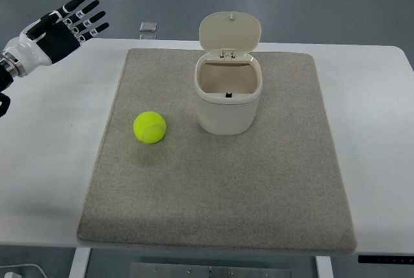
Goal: Put tennis ball into box with left hand
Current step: 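Move the left hand from rest toward the tennis ball on the mat, then lower the left hand over the tennis ball and close fingers around it, then lift the ball with the left hand and carry it over the open bin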
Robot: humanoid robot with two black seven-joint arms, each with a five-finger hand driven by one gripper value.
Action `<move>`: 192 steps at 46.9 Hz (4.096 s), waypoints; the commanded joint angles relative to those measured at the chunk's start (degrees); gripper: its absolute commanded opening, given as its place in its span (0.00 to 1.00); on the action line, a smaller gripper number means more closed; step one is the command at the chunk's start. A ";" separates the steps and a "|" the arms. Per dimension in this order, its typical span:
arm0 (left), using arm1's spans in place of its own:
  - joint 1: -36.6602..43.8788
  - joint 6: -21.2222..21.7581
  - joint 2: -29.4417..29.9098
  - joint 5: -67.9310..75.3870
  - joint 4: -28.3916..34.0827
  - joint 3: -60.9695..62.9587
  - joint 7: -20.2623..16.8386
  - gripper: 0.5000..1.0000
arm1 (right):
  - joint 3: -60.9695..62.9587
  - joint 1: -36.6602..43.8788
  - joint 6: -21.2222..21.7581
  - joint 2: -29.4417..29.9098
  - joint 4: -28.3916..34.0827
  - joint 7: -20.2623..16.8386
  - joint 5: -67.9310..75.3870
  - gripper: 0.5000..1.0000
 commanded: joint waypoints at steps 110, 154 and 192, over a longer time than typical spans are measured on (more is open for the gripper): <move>0.20 32.10 5.49 127.02 -30.70 11.12 -32.22 0.40 | 0.00 -0.03 0.04 0.00 0.00 0.00 0.00 0.88; -13.07 44.58 6.73 146.88 -40.63 7.17 -32.31 0.00 | 0.00 -0.03 -0.04 0.00 0.00 0.00 0.00 0.88; -14.92 45.02 -9.10 152.95 -30.79 7.43 -31.96 0.52 | 0.00 -0.02 0.04 0.00 0.00 0.00 0.00 0.88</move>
